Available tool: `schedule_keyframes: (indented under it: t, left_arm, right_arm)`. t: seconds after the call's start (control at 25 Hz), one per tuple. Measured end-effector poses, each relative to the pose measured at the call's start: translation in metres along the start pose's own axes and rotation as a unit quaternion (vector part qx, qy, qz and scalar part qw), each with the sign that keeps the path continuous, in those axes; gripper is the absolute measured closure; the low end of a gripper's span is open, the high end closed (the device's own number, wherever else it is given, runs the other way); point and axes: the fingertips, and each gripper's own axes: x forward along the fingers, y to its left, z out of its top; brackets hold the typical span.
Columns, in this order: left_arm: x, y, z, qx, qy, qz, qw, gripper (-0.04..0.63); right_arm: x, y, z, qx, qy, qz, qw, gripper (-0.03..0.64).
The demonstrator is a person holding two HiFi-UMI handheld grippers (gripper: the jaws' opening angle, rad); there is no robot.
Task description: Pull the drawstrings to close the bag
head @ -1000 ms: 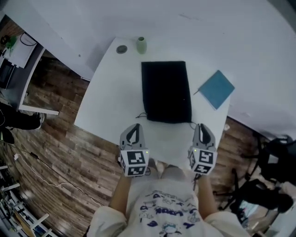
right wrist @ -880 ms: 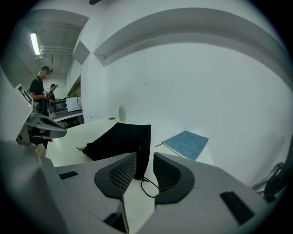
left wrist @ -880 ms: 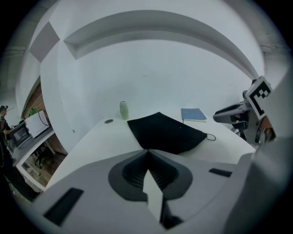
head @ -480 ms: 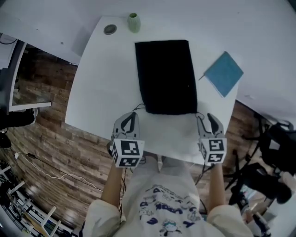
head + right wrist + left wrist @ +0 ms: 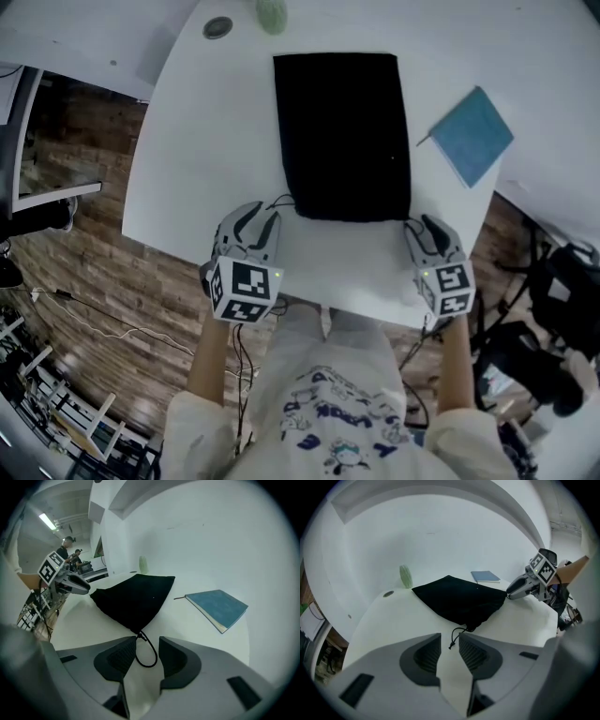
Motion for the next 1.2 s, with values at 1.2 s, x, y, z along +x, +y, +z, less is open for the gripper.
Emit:
schedule_keyframes:
  t: [1.2]
  left_arm:
    - [0.017,-0.013,-0.003,-0.013,0.086,-0.001,0.9962,0.586]
  right_arm:
    - [-0.017,-0.004,0.000,0.062,-0.019,-0.005,0.998,0.607]
